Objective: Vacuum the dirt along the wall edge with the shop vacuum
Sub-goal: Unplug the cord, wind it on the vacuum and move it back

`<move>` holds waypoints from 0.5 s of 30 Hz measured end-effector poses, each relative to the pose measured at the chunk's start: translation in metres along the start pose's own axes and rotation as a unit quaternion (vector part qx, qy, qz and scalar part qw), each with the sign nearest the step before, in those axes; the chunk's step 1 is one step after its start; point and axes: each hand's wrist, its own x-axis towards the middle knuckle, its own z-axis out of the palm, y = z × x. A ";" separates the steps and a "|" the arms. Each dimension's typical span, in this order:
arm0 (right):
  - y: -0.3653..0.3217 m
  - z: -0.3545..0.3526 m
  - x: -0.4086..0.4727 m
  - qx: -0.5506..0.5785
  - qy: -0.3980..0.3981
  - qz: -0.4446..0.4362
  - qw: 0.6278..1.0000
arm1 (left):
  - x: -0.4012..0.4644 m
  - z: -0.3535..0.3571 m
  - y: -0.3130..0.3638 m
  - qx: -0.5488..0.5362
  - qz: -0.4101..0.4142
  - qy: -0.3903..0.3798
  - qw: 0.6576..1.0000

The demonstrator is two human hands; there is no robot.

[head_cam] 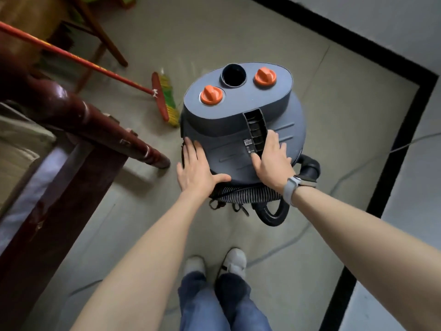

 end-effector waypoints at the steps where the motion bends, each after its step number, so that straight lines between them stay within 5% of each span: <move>1: -0.003 -0.009 0.015 0.002 -0.006 -0.004 1.000 | 0.011 -0.004 0.006 -0.007 -0.004 0.007 1.000; 15: -0.129 -0.093 0.219 0.014 -0.056 -0.044 0.997 | 0.225 -0.127 0.015 -0.084 -0.037 -0.014 0.996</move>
